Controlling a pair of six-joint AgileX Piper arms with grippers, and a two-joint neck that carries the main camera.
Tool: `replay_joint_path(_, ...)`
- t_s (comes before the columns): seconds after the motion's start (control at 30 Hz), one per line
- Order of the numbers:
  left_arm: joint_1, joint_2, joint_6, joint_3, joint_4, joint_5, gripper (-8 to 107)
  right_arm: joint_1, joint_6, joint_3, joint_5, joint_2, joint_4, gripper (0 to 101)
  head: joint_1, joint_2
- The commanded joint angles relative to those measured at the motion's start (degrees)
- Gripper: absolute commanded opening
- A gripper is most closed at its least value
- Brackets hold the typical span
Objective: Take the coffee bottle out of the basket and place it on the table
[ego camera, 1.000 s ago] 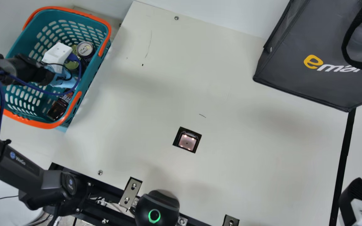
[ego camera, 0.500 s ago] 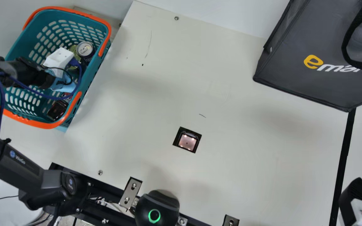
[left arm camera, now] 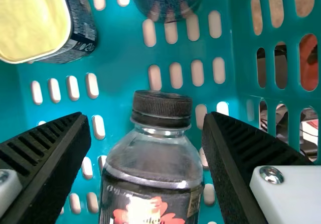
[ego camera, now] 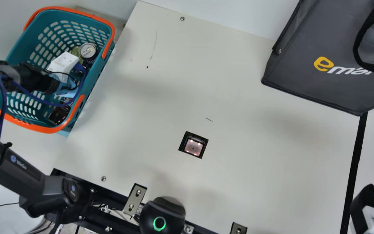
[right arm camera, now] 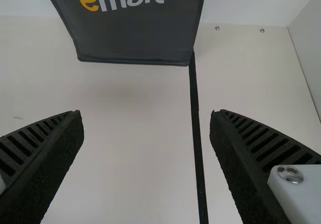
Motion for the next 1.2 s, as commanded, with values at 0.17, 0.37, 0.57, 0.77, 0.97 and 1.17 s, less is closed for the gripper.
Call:
replay_joint_path(0.17, -0.67, 1.27, 1.53, 0.17, -1.66, -1.71, 90, 0.00, 0.00, 0.00, 0.00, 0.00, 0.00, 91, -1.48, 0.14)
replay_joint_path(0.37, -1.26, 2.42, 2.29, 0.17, -2.40, -3.62, 90, 0.00, 0.00, 0.00, 0.00, 0.00, 0.00, 91, -1.48, 0.14)
replay_joint_path(0.57, -1.73, 3.37, 2.39, -0.12, -3.11, -4.87, 57, 0.00, 0.00, 0.00, 0.00, 0.00, 0.00, 91, -1.48, 0.14)
replay_joint_path(0.77, -2.06, 3.64, 1.10, -0.61, -3.25, -5.13, 17, 0.00, 0.00, 0.00, 0.00, 0.00, 0.00, 91, -1.48, 0.14)
replay_joint_path(0.97, -2.64, 2.42, -2.32, -1.19, -2.79, -4.43, 10, 0.00, 0.00, 0.00, 0.00, 0.00, 0.00, 91, -1.48, 0.14)
replay_joint_path(1.17, -2.89, -0.95, -8.11, -1.18, -0.63, -2.81, 10, 0.00, 0.00, 0.00, 0.00, 0.00, 0.00, 91, -1.48, 0.14)
